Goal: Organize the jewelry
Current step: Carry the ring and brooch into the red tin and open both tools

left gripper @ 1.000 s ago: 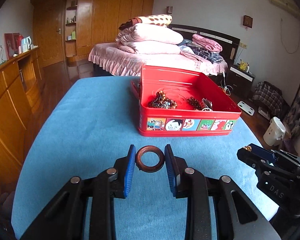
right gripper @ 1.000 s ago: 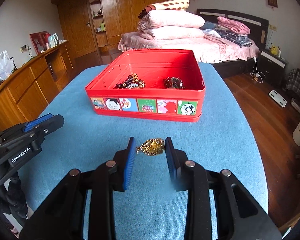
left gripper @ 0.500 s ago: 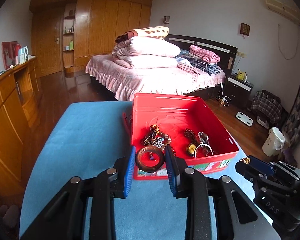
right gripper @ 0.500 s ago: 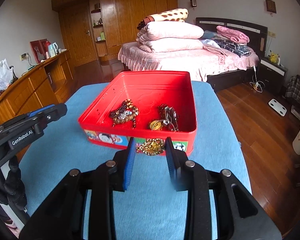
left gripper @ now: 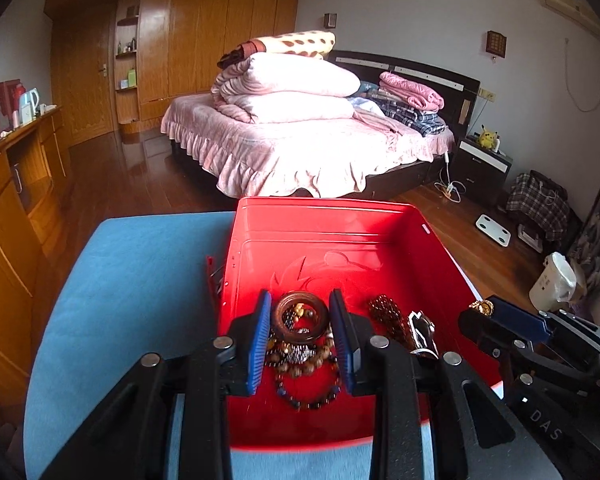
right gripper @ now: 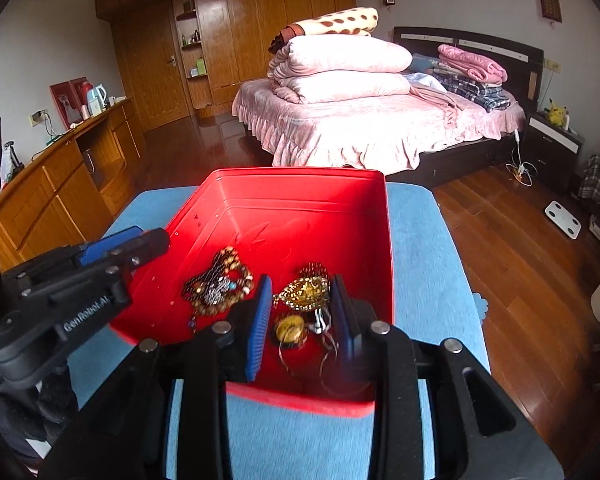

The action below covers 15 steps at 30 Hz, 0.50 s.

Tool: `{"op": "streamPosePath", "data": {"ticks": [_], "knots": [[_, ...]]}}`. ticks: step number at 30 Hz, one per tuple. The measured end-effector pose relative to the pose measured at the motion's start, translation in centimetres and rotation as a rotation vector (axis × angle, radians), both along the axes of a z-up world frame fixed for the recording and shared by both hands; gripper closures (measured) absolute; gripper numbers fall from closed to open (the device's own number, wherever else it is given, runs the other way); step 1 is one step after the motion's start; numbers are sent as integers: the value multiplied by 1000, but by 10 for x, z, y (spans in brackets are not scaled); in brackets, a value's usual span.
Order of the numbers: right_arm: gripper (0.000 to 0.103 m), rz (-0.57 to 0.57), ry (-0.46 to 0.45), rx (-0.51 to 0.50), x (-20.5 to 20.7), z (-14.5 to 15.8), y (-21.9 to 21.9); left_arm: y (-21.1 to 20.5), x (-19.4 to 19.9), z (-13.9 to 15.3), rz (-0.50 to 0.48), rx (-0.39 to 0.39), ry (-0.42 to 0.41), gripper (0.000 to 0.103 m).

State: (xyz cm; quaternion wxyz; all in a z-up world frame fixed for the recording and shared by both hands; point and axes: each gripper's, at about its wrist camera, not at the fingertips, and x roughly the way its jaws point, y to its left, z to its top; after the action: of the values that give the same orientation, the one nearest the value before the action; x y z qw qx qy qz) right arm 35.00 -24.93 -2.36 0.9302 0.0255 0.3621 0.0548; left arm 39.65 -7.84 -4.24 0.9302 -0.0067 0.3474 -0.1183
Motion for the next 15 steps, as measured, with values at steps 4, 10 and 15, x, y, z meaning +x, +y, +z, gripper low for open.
{"op": "streamPosePath", "data": {"ticks": [4,10,15], "knots": [[74,-1,35,5,27,-7,-1,-9,24,-10,3,17,34,74],[74,-21,80,6,58,-22,-5,-19,47,-24,5,40,68,74],[63,-37,101,-17,69,-30,-7,-22,54,-31,6,54,83,70]]}}
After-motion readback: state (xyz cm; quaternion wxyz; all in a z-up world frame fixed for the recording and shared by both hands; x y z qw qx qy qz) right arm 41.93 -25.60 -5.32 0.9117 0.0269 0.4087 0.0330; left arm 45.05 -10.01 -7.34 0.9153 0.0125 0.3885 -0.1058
